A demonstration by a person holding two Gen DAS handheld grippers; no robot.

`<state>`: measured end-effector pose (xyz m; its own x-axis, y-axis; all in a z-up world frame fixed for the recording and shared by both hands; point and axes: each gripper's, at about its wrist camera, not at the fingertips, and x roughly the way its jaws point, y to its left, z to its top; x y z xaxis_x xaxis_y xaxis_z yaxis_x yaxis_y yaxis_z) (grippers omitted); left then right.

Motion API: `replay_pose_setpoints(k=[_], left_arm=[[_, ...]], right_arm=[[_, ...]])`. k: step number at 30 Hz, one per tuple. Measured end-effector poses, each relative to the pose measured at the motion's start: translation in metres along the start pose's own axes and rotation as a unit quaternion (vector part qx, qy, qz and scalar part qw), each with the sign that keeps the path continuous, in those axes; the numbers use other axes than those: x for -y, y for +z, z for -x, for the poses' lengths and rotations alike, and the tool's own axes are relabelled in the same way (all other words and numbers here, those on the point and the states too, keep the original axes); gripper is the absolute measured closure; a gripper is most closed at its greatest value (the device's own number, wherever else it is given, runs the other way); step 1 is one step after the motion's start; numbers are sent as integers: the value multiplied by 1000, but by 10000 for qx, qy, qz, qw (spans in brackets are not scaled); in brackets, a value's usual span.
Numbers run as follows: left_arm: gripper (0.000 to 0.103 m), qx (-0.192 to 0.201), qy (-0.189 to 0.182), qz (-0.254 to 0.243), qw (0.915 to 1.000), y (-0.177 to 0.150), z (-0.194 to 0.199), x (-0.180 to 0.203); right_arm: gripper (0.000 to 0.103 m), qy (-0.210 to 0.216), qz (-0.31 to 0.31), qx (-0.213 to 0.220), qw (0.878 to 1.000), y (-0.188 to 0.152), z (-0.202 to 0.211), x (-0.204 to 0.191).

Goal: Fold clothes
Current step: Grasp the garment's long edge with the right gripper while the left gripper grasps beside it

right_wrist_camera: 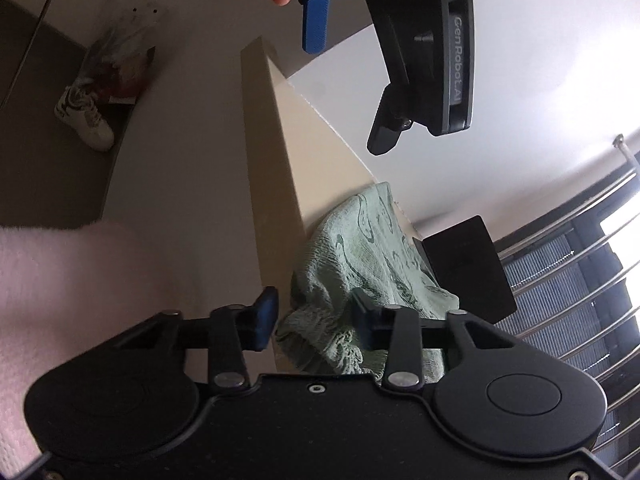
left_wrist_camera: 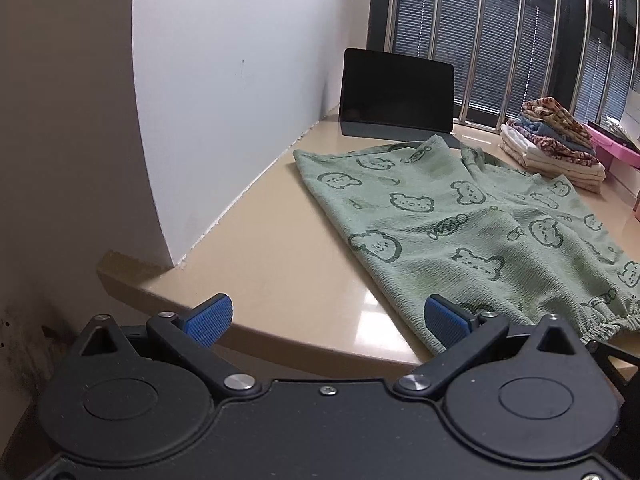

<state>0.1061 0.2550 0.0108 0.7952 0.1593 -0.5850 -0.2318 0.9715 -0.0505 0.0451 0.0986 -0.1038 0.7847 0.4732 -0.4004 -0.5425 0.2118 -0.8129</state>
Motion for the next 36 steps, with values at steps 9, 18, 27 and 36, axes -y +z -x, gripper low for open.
replay_pose_setpoints(k=[9, 18, 27, 36], left_arm=[[0, -236, -631, 237, 9974, 4, -12, 0], [5, -1200, -1831, 1419, 9654, 28, -80, -4], [46, -1575, -1904, 2364, 9397, 52, -148, -10], [68, -1320, -1257, 3009, 9361, 94, -216, -41]], right_arm=[[89, 413, -431, -17, 9982, 0, 1, 24], [93, 774, -1709, 176, 9821, -6, 8, 78], [93, 1025, -2768, 426, 9545, -21, 17, 124], [93, 1407, -3418, 548, 9275, -33, 22, 154]])
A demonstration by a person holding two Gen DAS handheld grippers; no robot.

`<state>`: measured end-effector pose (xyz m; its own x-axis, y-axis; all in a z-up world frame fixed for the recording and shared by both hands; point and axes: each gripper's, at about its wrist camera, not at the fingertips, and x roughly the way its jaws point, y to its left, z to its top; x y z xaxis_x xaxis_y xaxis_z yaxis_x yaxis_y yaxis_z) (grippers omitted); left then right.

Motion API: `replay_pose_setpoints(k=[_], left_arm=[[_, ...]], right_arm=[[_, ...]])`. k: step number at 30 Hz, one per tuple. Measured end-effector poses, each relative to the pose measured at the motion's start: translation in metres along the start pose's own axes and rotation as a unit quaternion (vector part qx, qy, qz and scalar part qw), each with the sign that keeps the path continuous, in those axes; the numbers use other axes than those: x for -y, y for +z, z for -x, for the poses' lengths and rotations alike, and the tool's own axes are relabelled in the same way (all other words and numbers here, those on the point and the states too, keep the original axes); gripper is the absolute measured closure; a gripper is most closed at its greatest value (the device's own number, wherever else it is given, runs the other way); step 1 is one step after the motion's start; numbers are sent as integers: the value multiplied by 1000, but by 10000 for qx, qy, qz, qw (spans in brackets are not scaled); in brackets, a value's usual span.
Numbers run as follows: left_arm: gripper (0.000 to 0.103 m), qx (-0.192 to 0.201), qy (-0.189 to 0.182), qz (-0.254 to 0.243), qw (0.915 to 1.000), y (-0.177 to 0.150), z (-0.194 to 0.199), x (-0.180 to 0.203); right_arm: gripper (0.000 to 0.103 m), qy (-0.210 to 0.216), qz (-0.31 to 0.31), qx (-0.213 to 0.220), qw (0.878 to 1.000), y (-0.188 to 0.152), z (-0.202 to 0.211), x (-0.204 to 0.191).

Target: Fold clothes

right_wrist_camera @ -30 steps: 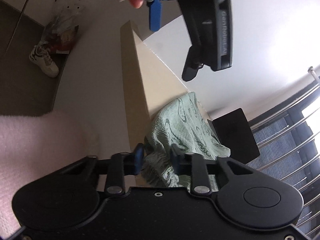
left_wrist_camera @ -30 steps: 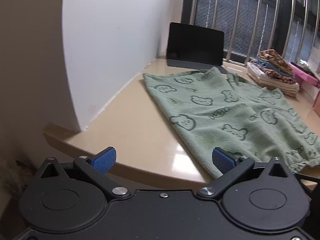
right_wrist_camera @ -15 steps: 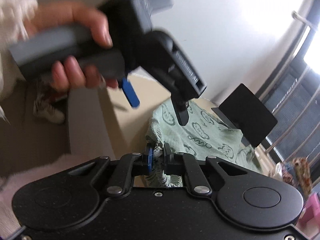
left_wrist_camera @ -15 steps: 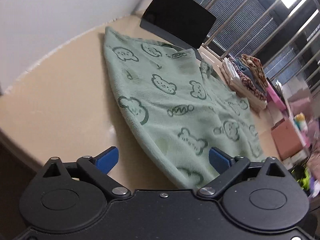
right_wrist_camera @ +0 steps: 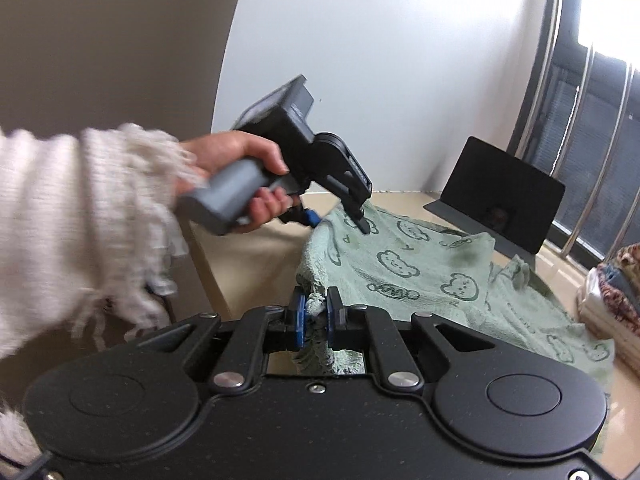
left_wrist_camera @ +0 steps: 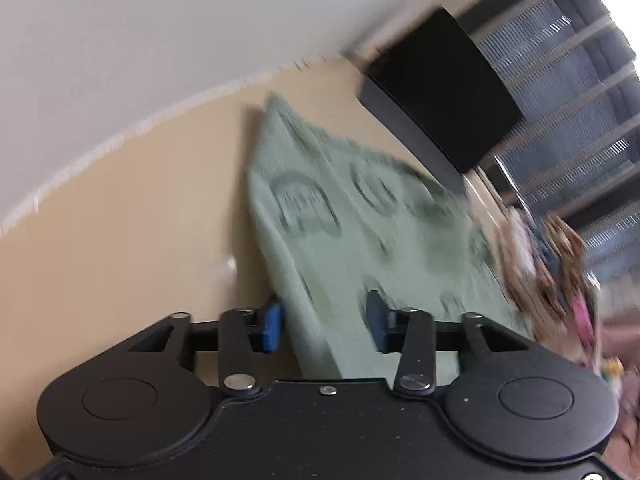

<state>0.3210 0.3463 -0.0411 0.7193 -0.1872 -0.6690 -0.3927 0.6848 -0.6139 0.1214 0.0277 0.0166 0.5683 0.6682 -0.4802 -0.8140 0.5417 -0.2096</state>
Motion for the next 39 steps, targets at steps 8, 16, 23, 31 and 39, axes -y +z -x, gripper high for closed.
replay_pose_setpoints(k=[8, 16, 23, 31, 39], left_arm=[[78, 408, 375, 115, 9984, 50, -32, 1], [98, 650, 1067, -528, 9908, 65, -49, 20], [102, 806, 1107, -366, 9899, 66, -48, 19], [102, 957, 1399, -403, 9847, 63, -26, 23], [102, 1161, 1710, -555, 9768, 55, 7, 27]], right_arm=[[94, 275, -554, 1, 9981, 1, 10, 22], [94, 483, -676, -64, 9965, 2, 11, 24], [94, 650, -770, -140, 9948, 2, 11, 18], [94, 987, -1179, -162, 9880, -2, 13, 21], [94, 1369, -1470, -88, 9796, -10, 23, 20]])
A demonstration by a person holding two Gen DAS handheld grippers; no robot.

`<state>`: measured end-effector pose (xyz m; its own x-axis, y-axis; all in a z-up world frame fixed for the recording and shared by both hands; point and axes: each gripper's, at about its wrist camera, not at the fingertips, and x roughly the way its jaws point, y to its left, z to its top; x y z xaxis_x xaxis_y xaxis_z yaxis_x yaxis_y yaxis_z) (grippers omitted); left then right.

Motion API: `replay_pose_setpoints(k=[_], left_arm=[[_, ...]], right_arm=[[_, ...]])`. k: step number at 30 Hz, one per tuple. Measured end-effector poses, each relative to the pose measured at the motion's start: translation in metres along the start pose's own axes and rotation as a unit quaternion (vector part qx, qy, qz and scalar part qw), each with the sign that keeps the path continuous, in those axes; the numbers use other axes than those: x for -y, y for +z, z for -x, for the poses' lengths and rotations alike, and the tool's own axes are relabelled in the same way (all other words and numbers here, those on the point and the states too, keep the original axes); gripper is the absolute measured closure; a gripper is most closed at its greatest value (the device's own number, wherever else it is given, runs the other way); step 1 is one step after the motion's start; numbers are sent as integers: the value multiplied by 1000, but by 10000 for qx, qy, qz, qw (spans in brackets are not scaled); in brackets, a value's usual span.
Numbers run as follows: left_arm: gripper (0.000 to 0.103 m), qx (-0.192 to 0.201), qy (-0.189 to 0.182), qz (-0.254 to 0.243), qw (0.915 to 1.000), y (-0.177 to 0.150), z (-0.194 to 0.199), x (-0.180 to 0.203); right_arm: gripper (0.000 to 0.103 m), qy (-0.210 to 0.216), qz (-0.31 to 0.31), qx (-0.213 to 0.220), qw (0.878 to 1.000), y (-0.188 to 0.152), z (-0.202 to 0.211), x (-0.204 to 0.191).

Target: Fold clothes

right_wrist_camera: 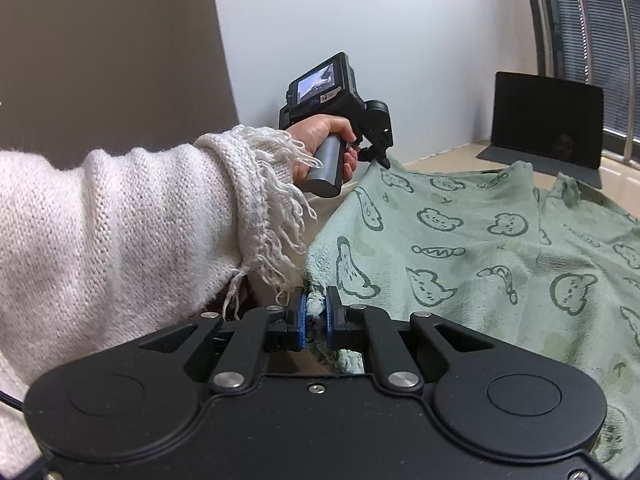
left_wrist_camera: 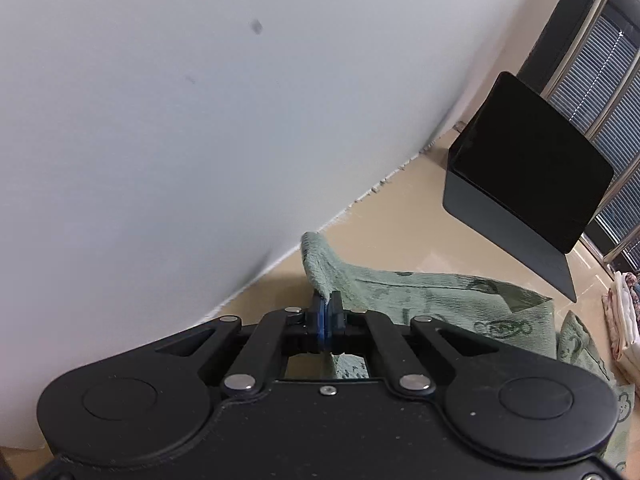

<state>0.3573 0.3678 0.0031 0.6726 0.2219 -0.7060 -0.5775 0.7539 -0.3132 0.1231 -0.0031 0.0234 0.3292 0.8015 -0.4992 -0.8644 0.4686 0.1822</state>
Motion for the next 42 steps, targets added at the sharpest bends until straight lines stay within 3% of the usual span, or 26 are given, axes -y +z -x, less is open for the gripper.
replay_pose_setpoints(k=[6, 12, 17, 20, 26, 29, 32, 39, 42], left_arm=[[102, 191, -182, -109, 9996, 12, 30, 21], [102, 502, -851, -571, 9935, 29, 72, 119], [102, 559, -1181, -1071, 9856, 12, 74, 240], [102, 398, -1253, -1341, 9822, -16, 62, 309], [102, 82, -1089, -2145, 9706, -93, 23, 412], [102, -129, -919, -2330, 9680, -126, 0, 433], [102, -272, -820, -2447, 9657, -145, -15, 444], [102, -489, -922, -2493, 9628, -159, -32, 453], [102, -565, -878, -2533, 9617, -166, -42, 458]], right_arm=[[94, 173, -504, 254, 9983, -7, 5, 15], [94, 242, -1606, 1091, 9807, -23, 31, 60], [94, -60, -2570, 1765, 9501, -49, 75, 103], [95, -127, -3209, 2063, 9243, -72, 99, 130], [95, -291, -4420, 2159, 8702, -123, 121, 175], [95, -302, -4811, 2205, 8479, -141, 122, 191], [95, -327, -5016, 2260, 8344, -151, 125, 200], [95, -348, -5421, 2450, 8030, -170, 138, 204], [95, -502, -5521, 2413, 7965, -174, 142, 201]])
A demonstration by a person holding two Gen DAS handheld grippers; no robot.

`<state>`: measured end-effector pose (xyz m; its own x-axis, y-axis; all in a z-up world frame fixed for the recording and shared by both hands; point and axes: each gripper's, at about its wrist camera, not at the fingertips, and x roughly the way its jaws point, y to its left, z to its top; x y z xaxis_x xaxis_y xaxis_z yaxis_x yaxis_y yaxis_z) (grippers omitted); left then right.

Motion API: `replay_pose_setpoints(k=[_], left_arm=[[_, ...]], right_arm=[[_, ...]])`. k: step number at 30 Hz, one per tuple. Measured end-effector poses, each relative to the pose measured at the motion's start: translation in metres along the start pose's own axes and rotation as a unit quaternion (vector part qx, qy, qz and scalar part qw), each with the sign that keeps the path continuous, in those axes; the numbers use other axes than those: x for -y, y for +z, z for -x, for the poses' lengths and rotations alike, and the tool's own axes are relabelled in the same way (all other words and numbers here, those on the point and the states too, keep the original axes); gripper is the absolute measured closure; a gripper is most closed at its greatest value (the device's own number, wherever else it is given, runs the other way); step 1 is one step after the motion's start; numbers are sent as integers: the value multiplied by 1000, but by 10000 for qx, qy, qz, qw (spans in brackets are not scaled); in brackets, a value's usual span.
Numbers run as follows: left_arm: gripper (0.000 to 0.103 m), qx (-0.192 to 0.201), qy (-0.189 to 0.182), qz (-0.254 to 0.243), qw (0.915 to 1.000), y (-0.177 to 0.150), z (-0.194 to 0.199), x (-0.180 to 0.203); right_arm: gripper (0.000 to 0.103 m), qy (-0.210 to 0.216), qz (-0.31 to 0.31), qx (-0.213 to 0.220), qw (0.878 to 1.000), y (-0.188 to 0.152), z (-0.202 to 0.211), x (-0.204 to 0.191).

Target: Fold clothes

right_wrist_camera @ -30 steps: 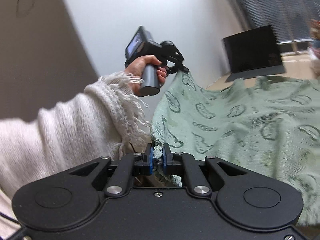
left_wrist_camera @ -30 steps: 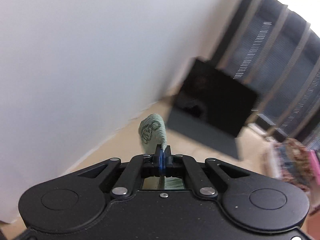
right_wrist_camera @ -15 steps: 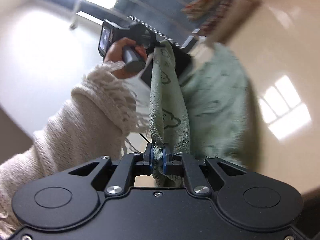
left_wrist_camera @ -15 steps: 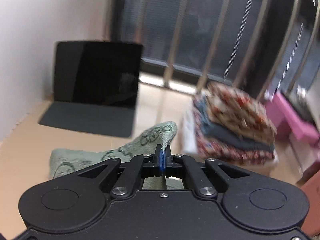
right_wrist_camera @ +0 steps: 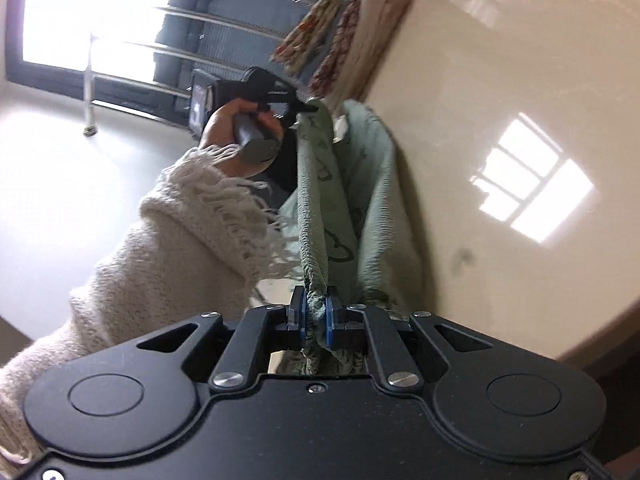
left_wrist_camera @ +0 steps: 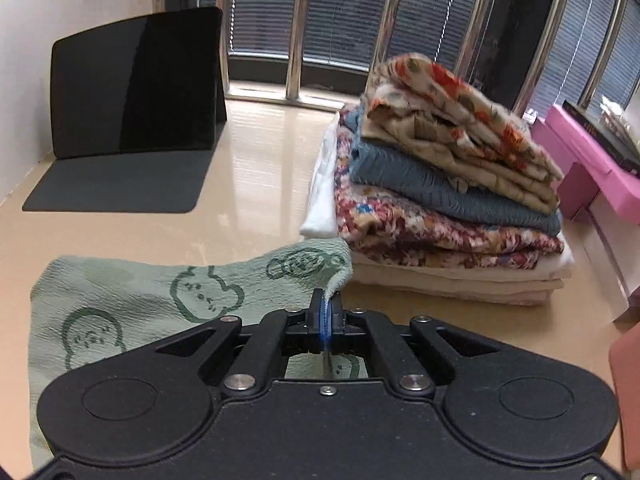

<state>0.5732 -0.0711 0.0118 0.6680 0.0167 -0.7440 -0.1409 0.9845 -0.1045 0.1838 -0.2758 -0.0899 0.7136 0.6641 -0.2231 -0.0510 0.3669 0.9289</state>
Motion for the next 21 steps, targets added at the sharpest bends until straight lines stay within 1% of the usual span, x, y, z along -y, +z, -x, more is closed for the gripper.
replay_pose_setpoints(k=[3, 5, 6, 7, 8, 9, 10, 13, 16, 19, 21], left_arm=[[100, -127, -33, 22, 9999, -7, -12, 6], [94, -166, -74, 13, 9998, -11, -16, 8], [84, -183, -167, 19, 9997, -12, -17, 8], [65, -181, -286, 62, 9994, -13, -16, 7], [56, -143, -456, 177, 9987, -12, -13, 3], [42, -79, -622, 275, 9977, -11, -9, 0], [35, 24, -757, 292, 9967, -11, -2, -4], [33, 245, -1005, 15, 9946, -12, 21, -13], [33, 405, -1005, -594, 9923, -22, 49, -22], [33, 472, -995, -1276, 9857, -48, 79, -34], [33, 469, -935, -1754, 9789, -71, 97, -45]], right_arm=[[95, -90, -36, 56, 9999, 1, 2, 1], [95, -86, -100, 95, 9999, 2, 3, 3], [95, -77, -152, 106, 9998, 3, 3, 4], [95, -82, -221, 121, 9996, 3, 4, 7], [95, -129, -258, 147, 9995, 3, 5, 8], [95, -160, -285, 168, 9993, 4, 5, 10], [94, -192, -314, 188, 9991, 4, 6, 12], [94, -282, -361, 206, 9987, 5, 6, 14], [94, -333, -325, 281, 9985, 3, 10, 14], [93, -377, -282, 327, 9984, 1, 12, 13], [91, -447, -262, 334, 9981, 0, 13, 12]])
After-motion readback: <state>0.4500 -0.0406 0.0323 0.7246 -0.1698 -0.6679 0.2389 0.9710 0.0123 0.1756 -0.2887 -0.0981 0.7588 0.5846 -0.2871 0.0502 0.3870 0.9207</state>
